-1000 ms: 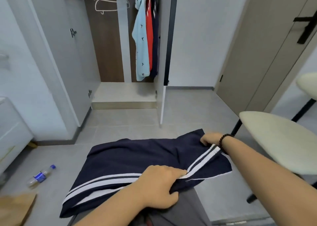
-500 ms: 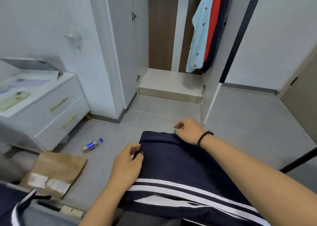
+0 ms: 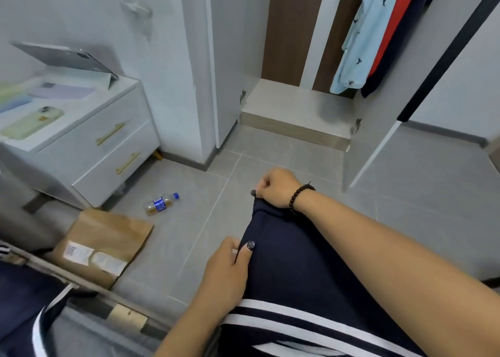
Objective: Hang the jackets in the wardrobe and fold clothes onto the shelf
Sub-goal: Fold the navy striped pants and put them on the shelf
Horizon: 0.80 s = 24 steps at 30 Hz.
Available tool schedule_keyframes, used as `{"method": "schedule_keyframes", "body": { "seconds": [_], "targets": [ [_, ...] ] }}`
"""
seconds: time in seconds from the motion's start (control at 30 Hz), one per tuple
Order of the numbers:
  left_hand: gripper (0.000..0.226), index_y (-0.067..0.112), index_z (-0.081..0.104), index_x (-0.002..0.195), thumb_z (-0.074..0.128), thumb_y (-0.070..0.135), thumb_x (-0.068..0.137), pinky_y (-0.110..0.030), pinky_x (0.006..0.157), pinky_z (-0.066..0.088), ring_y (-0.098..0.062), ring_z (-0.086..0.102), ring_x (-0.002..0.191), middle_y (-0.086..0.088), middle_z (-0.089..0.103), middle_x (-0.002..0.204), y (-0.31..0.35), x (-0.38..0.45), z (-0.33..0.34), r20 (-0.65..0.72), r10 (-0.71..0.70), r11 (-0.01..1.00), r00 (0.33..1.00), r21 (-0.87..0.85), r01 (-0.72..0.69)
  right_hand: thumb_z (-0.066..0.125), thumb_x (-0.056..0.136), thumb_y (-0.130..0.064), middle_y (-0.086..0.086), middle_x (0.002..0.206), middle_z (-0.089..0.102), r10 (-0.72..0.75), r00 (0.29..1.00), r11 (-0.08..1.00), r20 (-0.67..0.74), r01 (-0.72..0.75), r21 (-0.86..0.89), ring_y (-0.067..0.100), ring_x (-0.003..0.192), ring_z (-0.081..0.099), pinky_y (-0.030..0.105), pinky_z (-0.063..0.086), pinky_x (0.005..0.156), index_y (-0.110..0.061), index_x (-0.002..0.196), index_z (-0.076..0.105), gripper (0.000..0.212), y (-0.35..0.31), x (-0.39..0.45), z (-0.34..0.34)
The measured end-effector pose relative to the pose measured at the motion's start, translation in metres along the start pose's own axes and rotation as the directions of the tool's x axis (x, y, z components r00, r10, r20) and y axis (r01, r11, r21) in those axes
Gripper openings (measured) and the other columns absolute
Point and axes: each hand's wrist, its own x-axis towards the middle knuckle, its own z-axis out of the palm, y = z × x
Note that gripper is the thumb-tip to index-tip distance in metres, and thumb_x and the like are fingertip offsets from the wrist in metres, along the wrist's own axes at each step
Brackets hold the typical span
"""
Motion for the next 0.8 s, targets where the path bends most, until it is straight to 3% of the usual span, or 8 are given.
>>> {"method": "schedule_keyframes", "body": {
  "seconds": [0.1, 0.17, 0.3, 0.4, 0.47, 0.53, 0.63, 0.8],
  "targets": [
    [0.022, 0.021, 0.054, 0.088, 0.045, 0.038, 0.099, -0.013, 0.05, 0.041, 0.001, 0.05, 0.053, 0.001, 0.064, 0.071, 0.001, 0.0, -0.002, -0.027, 0.033, 0.999, 0.999, 0.012, -0.033, 0.059, 0.091, -0.023, 0.011, 0.074, 0.063, 0.115, 0.983, 0.993, -0.143, -0.112, 0.027, 0.028, 0.082, 0.058, 0.028, 0.048, 0.074, -0.002, 0.069, 0.064, 0.031, 0.011, 0.016, -0.017],
    [0.021, 0.022, 0.055, 0.088, 0.046, 0.038, 0.099, -0.016, 0.053, 0.042, -0.005, 0.054, 0.059, -0.002, 0.067, 0.075, 0.002, 0.002, -0.006, -0.041, 0.04, 0.999, 0.998, 0.013, -0.04, 0.059, 0.091, -0.021, 0.009, 0.072, 0.062, 0.166, 0.973, 0.986, -0.163, -0.159, 0.055, 0.027, 0.082, 0.059, 0.029, 0.049, 0.074, -0.005, 0.064, 0.059, 0.031, 0.017, 0.019, -0.015],
    [0.02, 0.025, 0.054, 0.086, 0.047, 0.039, 0.098, -0.016, 0.051, 0.04, -0.003, 0.054, 0.057, -0.001, 0.067, 0.072, -0.002, 0.006, -0.018, -0.041, 0.03, 0.998, 0.999, 0.062, -0.027, 0.049, 0.096, -0.014, 0.014, 0.105, 0.067, 0.062, 0.967, 0.997, -0.246, -0.05, 0.054, 0.028, 0.102, 0.061, 0.032, 0.049, 0.084, 0.001, 0.095, 0.067, 0.024, 0.015, 0.011, 0.01],
    [0.021, 0.025, 0.057, 0.087, 0.047, 0.04, 0.098, -0.019, 0.054, 0.04, -0.005, 0.059, 0.059, -0.002, 0.069, 0.071, -0.012, 0.007, -0.03, -0.06, -0.028, 0.998, 0.998, 0.052, 0.031, 0.045, 0.098, -0.026, 0.006, 0.138, 0.05, -0.119, 0.957, 0.992, -0.266, 0.124, 0.001, 0.024, 0.126, 0.047, 0.035, 0.039, 0.104, -0.012, 0.132, 0.05, 0.037, 0.007, -0.013, 0.013],
    [0.021, 0.022, 0.059, 0.087, 0.05, 0.038, 0.098, -0.022, 0.055, 0.043, -0.008, 0.062, 0.058, -0.002, 0.071, 0.069, -0.018, 0.008, -0.039, -0.076, -0.073, 0.997, 0.994, 0.017, 0.074, 0.041, 0.099, -0.034, 0.005, 0.147, 0.04, -0.301, 0.913, 0.953, -0.276, 0.284, -0.102, 0.023, 0.135, 0.035, 0.038, 0.029, 0.11, -0.015, 0.14, 0.041, 0.045, 0.005, -0.037, 0.02],
    [0.022, 0.018, 0.061, 0.088, 0.051, 0.035, 0.098, -0.032, 0.062, 0.05, -0.02, 0.068, 0.067, -0.005, 0.073, 0.072, -0.023, 0.01, -0.048, -0.064, -0.121, 0.992, 0.991, -0.032, 0.119, 0.032, 0.098, -0.047, 0.005, 0.154, 0.029, -0.382, 0.912, 0.911, -0.15, 0.346, -0.223, 0.023, 0.143, 0.02, 0.043, 0.015, 0.115, -0.02, 0.143, 0.036, 0.053, 0.007, -0.062, 0.038],
    [0.022, 0.014, 0.064, 0.088, 0.053, 0.029, 0.098, -0.041, 0.074, 0.053, -0.027, 0.068, 0.074, -0.008, 0.074, 0.077, -0.029, 0.012, -0.054, -0.051, -0.173, 0.984, 0.984, -0.049, 0.171, 0.013, 0.094, -0.065, 0.004, 0.161, 0.008, -0.216, 0.968, 0.893, 0.124, 0.248, -0.377, 0.021, 0.148, -0.001, 0.045, -0.005, 0.118, -0.026, 0.152, 0.017, 0.07, 0.021, -0.082, 0.067],
    [0.035, 0.018, 0.065, 0.066, 0.053, 0.028, 0.098, -0.035, 0.063, 0.045, -0.018, 0.058, 0.058, -0.006, 0.067, 0.062, -0.032, 0.01, -0.056, -0.047, -0.221, 0.974, 0.974, -0.062, 0.218, 0.011, 0.092, -0.069, 0.007, 0.161, -0.006, -0.083, 0.992, 0.925, 0.092, 0.111, -0.363, 0.023, 0.147, -0.011, 0.047, -0.01, 0.117, -0.025, 0.153, 0.003, 0.076, 0.045, -0.095, 0.066]
  ]
}}
